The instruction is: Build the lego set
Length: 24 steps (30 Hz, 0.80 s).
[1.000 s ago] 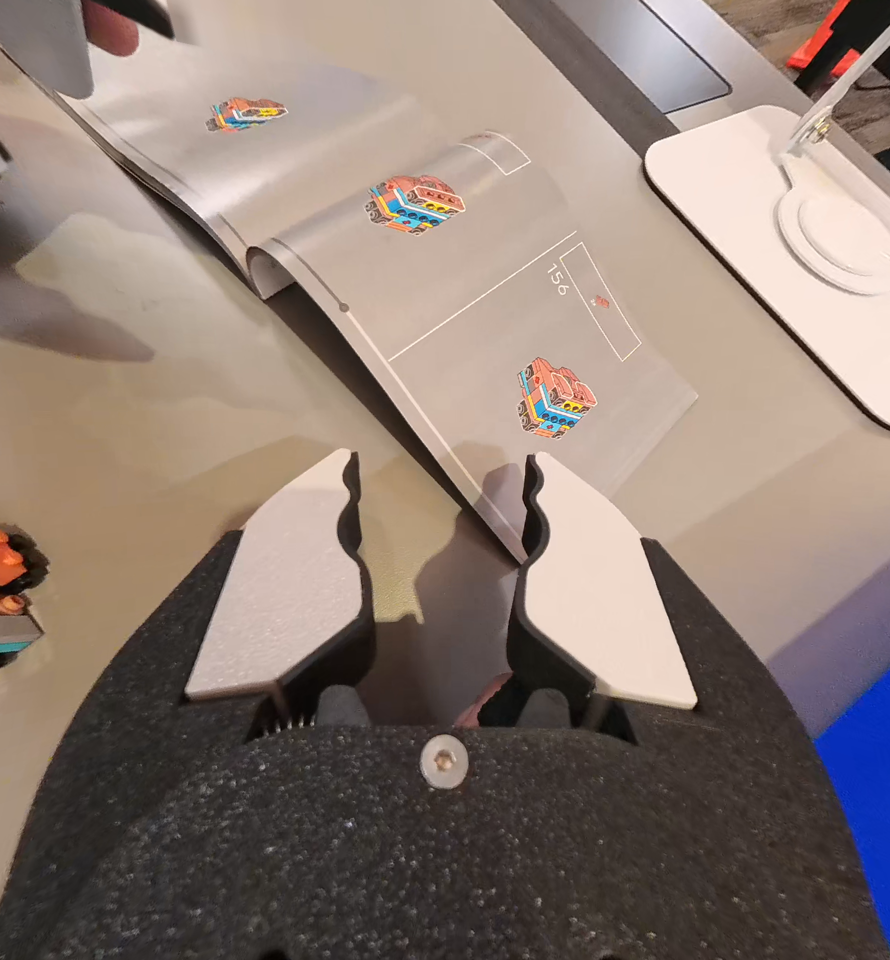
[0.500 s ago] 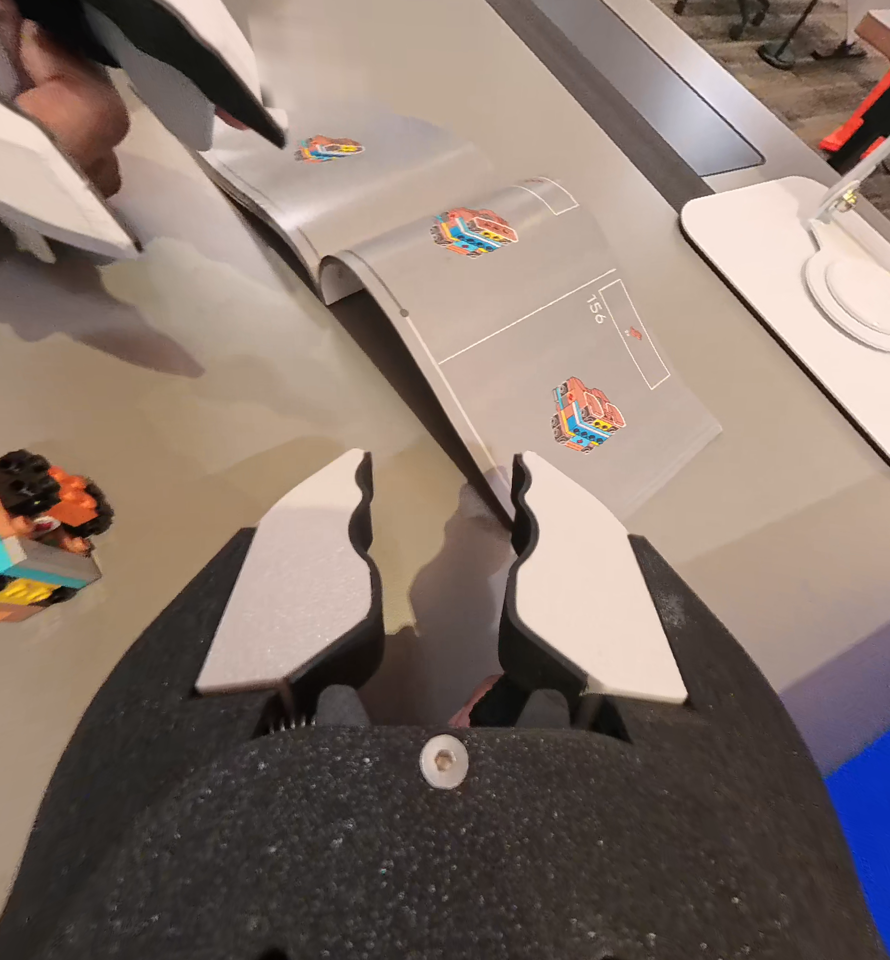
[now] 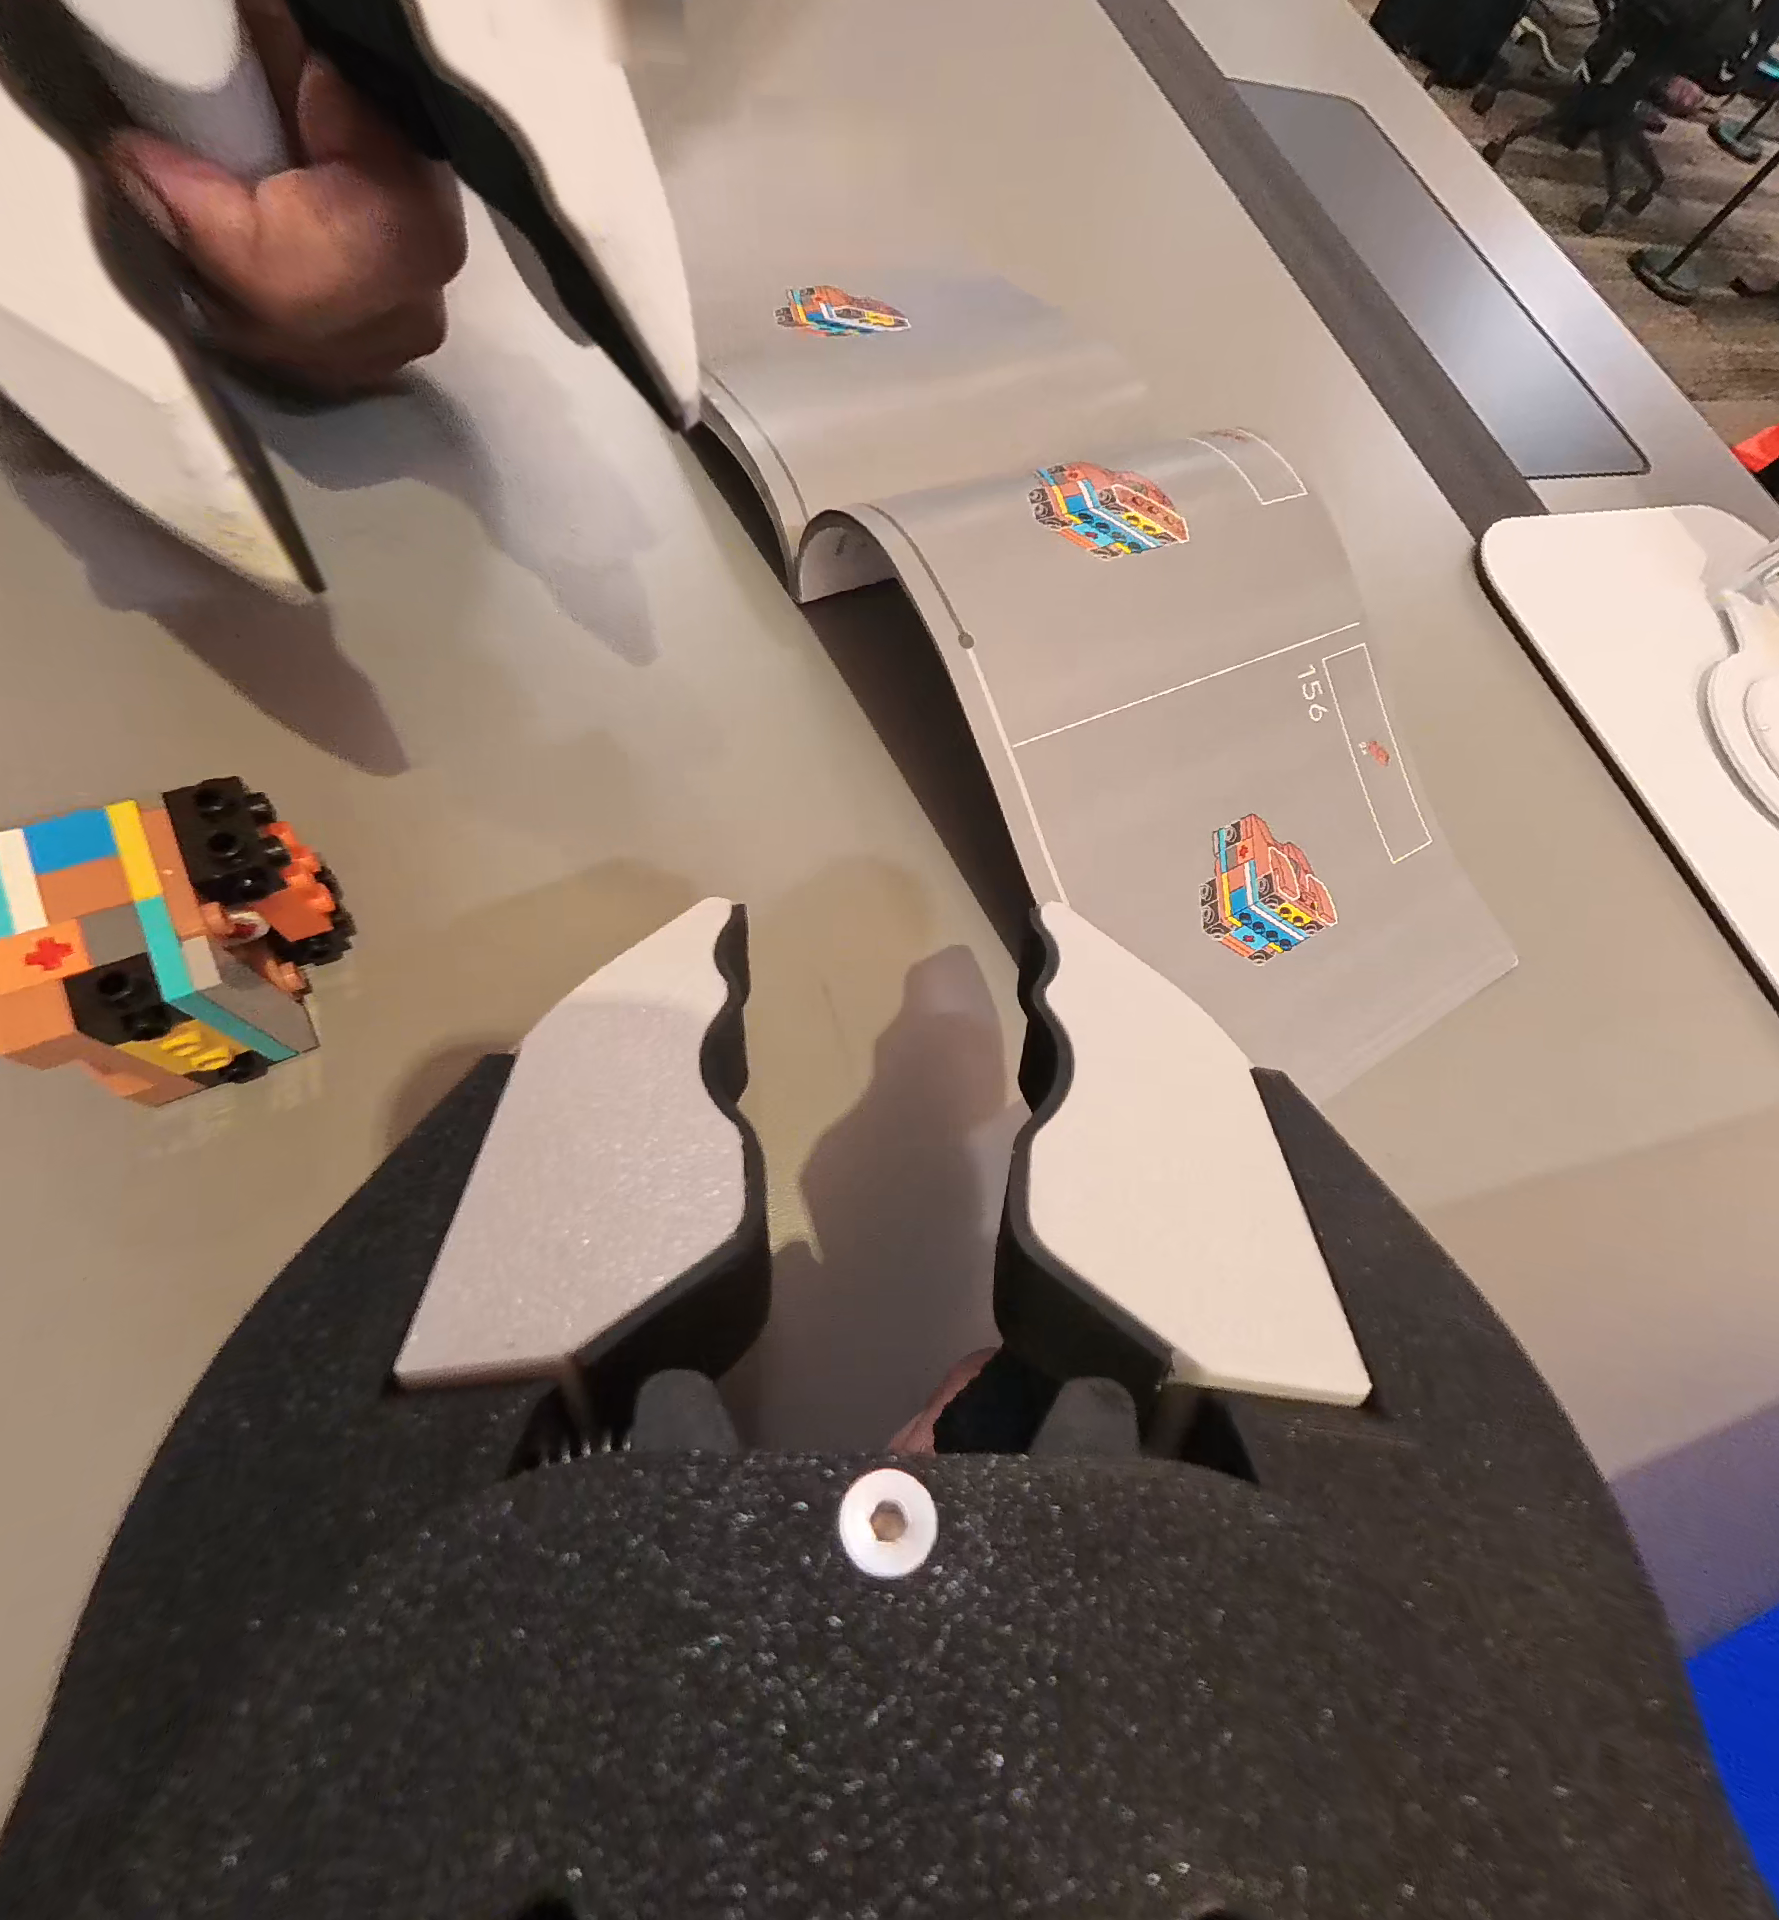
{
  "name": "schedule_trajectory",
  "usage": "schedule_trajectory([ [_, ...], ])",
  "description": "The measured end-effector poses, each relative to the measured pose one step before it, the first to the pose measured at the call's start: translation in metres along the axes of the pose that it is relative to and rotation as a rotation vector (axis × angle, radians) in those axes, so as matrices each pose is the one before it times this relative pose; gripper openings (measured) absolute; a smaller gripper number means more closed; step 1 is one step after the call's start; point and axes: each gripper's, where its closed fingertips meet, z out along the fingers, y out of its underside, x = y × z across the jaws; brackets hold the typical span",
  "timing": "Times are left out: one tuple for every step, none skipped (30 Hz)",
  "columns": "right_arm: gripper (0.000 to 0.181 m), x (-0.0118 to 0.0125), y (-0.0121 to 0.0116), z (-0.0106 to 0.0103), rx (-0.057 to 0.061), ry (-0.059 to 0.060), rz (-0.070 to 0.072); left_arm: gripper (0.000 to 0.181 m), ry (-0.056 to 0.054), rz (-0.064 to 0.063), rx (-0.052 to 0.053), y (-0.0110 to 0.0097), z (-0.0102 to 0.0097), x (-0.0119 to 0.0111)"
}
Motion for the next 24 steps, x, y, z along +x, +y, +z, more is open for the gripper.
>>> schedule_trajectory([
  [0.049, -0.00014, 0.00007, -0.00002, -0.001, 0.0011, -0.0031, 0.053, 0.0072, 0.0161, -0.002, 0.00005, 0.00023, 0.00219],
  [0.049, -0.00007, 0.00013, 0.00011, -0.0009, 0.001, -0.003, 0.053, 0.0078, 0.0157, -0.0026, 0.00016, 0.00031, 0.00225],
  [0.049, -0.00017, 0.00015, 0.00004, -0.0007, 0.0009, -0.0023, 0.053, 0.0071, 0.0149, -0.0025, 0.00024, 0.00032, 0.00216],
  [0.049, -0.00006, 0.00007, 0.00004, -0.0008, 0.0008, -0.002, 0.053, 0.005, 0.0132, -0.0028, 0.00028, 0.00046, 0.00168],
  [0.048, -0.00001, 0.00011, -0.00003, -0.0004, 0.0008, -0.0019, 0.053, 0.0035, 0.0109, -0.0033, 0.00036, 0.00049, 0.00137],
  [0.048, -0.00009, -0.00006, -0.00003, 0.0003, 0.0004, -0.0011, 0.053, 0.0034, 0.0088, -0.0035, 0.00057, 0.00044, 0.00124],
  [0.048, -0.00008, -0.00002, -0.00011, 0.0006, 0.0001, -0.0008, 0.053, 0.0033, 0.0069, -0.0035, 0.00074, 0.00057, 0.00098],
  [0.048, 0.00006, -0.00003, -0.00004, 0.0006, 0.0003, -0.0007, 0.053, 0.0011, 0.0049, -0.0037, 0.00077, 0.00046, 0.00053],
  [0.048, 0.00002, -0.00006, -0.00003, 0.0005, 0.0007, -0.0008, 0.053, 0.001, 0.0023, -0.0033, 0.00077, 0.00041, 0.00025],
  [0.048, -0.00004, -0.00005, -0.00004, 0.0002, 0.0007, -0.0012, 0.053, 0.0007, 0.0003, -0.003, 0.00084, 0.00036, 0.00008],
  [0.048, -0.00011, 0.0, 0.00002, 0.0001, 0.0008, -0.0016, 0.053, -0.0005, -0.0002, -0.0028, 0.00072, 0.00034, -0.00007],
  [0.047, -0.00006, 0.0001, -0.00009, -0.0001, 0.0007, -0.0017, 0.053, 0.0002, -0.0002, -0.0017, 0.00047, 0.00014, 0.0],
  [0.047, -0.00003, 0.00007, -0.00001, -0.0002, 0.0009, -0.0014, 0.053, 0.0001, 0.0002, -0.0008, 0.00035, 0.00021, -0.00004],
  [0.047, -0.00002, 0.00002, -0.00007, -0.0001, 0.0003, -0.0009, 0.053, 0.0008, 0.0003, -0.0002, 0.00007, 0.00007, 0.00019],
  [0.047, 0.00004, 0.00003, -0.00007, 0.0004, -0.0002, -0.0002, 0.053, 0.0008, -0.0004, -0.0003, 0.0002, 0.0002, 0.00007],
  [0.047, 0.00006, -0.00009, -0.00004, 0.0004, -0.0001, 0.0005, 0.053, 0.001, -0.0002, -0.0006, 0.00024, 0.00011, 0.00014],
  [0.047, -0.00002, -0.00004, 0.00002, 0.0003, -0.0001, 0.0, 0.053, 0.0012, 0.0005, 0.0, 0.00005, 0.00008, 0.00022],
  [0.047, 0.00002, 0.00003, -0.00008, 0.0001, 0.0001, -0.0005, 0.053, 0.0012, 0.0008, 0.0002, 0.00003, 0.0001, 0.0002],
  [0.047, -0.00005, 0.00007, 0.00005, -0.0002, 0.0001, -0.0007, 0.053, 0.0012, 0.001, -0.0001, -0.00001, 0.0001, 0.00039],
  [0.047, 0.0, 0.0, -0.00001, -0.0003, 0.0004, -0.0005, 0.053, 0.0006, 0.0017, -0.0008, 0.00011, 0.00008, 0.00014],
  [0.047, 0.00006, 0.00009, 0.00011, -0.0004, 0.0003, -0.0001, 0.053, -0.0001, 0.0016, -0.0011, 0.0002, 0.00007, 0.00021],
  [0.047, 0.00001, 0.00004, -0.00002, -0.0003, 0.0001, 0.0001, 0.053, 0.0005, 0.0012, -0.001, 0.00013, 0.00007, 0.00016],
  [0.047, 0.00002, -0.00003, 0.00007, -0.0001, 0.0, 0.0002, 0.053, 0.0013, 0.0008, 0.0006, -0.00015, 0.00007, 0.00032],
  [0.047, 0.00007, 0.00006, -0.00003, -0.0002, 0.0, 0.0003, 0.053, 0.0005, 0.0007, 0.0008, -0.00013, 0.00003, 0.00015],
])
